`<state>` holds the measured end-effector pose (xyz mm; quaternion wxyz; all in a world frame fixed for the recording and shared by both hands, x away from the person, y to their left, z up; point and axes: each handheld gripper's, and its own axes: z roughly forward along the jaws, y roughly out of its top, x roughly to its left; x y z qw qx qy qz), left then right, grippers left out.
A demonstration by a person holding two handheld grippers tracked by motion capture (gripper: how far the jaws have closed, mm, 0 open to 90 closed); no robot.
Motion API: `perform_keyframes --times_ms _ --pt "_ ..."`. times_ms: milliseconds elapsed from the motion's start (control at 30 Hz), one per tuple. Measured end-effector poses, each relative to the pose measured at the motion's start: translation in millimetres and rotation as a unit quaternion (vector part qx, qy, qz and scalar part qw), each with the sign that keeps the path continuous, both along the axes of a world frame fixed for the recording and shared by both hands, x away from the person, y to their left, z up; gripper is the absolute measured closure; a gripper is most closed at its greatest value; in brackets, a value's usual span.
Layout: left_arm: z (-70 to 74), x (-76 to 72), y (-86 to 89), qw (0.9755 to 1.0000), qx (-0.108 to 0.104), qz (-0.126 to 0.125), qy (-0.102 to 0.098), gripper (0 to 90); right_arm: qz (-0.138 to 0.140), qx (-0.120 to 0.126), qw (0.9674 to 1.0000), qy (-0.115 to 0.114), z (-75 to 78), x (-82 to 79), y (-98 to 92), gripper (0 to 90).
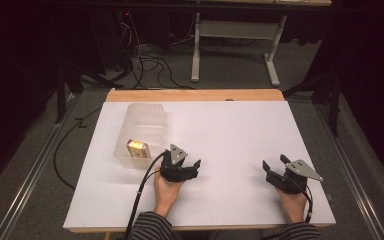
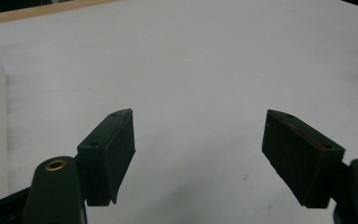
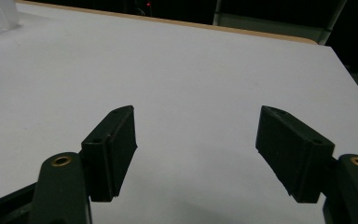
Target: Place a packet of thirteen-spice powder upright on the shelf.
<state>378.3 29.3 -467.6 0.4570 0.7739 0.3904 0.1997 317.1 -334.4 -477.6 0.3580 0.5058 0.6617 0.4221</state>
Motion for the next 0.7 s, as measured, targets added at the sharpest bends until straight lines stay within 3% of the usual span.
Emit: perform_keyframes --times_ms 300,467,700 --pt "-13.9 2.5 0.4 0.9999 -0.002 0.011 0.005 24.9 0.000 -0.001 1.0000 0.000 -0.1 0.1 0.3 29.1" --pt "-13.7 1.1 1.1 0.9999 -0.006 0.014 -0.003 24.9 0.001 -0.004 1.0000 -0.001 -0.1 0.2 0.2 29.2" --pt "-14.0 -0.1 -0.7 0.9998 0.004 0.018 -0.007 24.7 0.000 -0.001 1.0000 0.000 -0.1 0.0 0.1 29.2"
